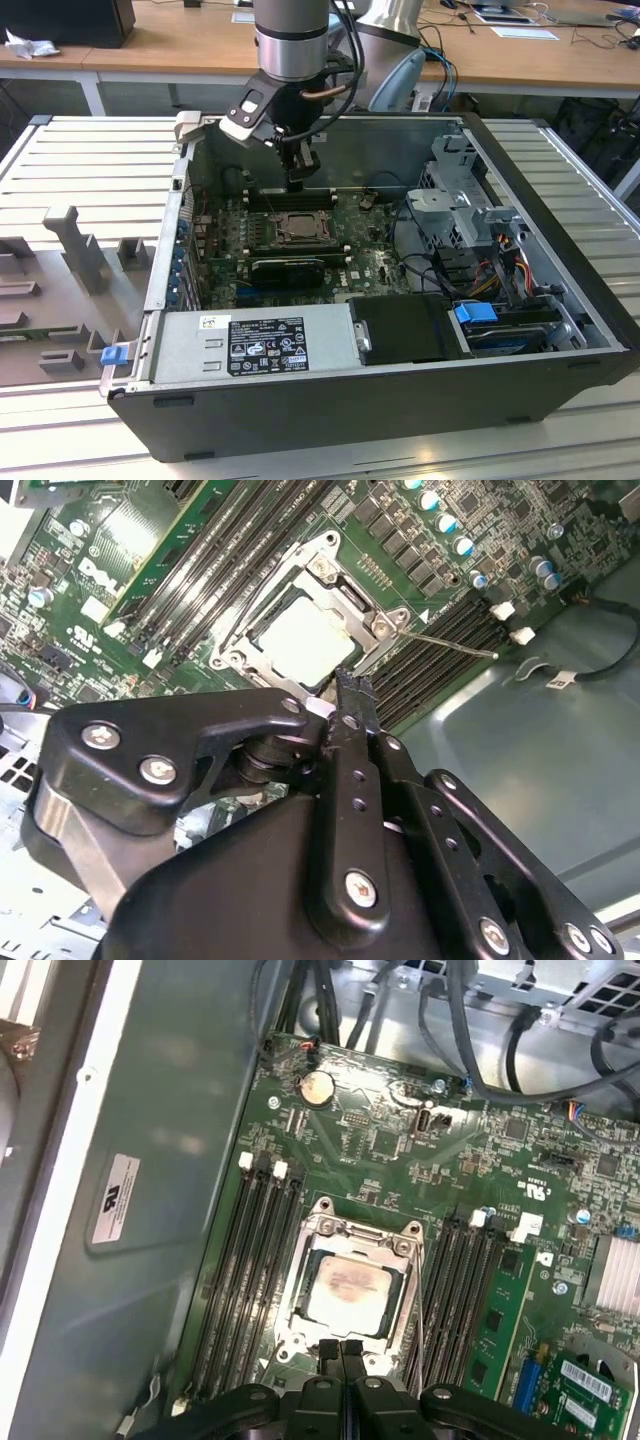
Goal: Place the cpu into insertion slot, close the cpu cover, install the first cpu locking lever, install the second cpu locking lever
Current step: 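Install the first cpu locking lever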
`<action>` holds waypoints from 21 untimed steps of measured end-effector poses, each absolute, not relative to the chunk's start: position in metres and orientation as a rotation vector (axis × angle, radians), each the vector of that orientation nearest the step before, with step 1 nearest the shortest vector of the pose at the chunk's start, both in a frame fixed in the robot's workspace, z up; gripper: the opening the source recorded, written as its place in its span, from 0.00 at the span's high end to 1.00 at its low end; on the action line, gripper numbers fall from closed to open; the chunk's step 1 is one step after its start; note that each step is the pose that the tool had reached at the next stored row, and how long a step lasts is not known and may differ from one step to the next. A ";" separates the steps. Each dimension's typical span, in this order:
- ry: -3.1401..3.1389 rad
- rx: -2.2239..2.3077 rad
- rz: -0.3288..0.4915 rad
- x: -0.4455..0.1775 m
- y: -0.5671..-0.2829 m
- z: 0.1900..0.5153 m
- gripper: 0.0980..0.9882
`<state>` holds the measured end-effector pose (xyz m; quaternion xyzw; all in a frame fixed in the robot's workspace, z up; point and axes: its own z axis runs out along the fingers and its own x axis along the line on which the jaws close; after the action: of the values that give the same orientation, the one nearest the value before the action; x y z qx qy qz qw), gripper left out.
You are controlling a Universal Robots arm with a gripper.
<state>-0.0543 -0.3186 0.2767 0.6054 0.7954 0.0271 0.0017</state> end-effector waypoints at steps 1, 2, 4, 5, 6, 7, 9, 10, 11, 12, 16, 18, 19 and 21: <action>2.501 1.894 0.085 -0.054 -0.319 0.277 0.99; 2.508 1.885 0.085 -0.054 -0.319 0.277 0.99; 2.520 1.870 0.085 -0.054 -0.319 0.277 0.99; 2.526 1.862 0.085 -0.054 -0.319 0.277 0.99; 2.531 1.855 0.085 -0.054 -0.319 0.277 0.99; 2.541 1.842 0.085 -0.054 -0.319 0.277 0.99; 2.554 1.824 0.085 -0.054 -0.319 0.277 0.99; 2.559 1.818 0.085 -0.054 -0.319 0.277 0.99; 2.565 1.809 0.085 -0.054 -0.319 0.277 0.99; 2.576 1.795 0.085 -0.054 -0.319 0.277 0.99; 2.596 1.766 0.085 -0.054 -0.319 0.277 0.99; 2.605 1.754 0.085 -0.054 -0.319 0.277 0.99; 2.612 1.744 0.085 -0.054 -0.319 0.277 0.99; 2.622 1.729 0.085 -0.054 -0.319 0.277 0.99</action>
<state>-0.0543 -0.3186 0.2767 0.5503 0.8345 0.0271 -0.0001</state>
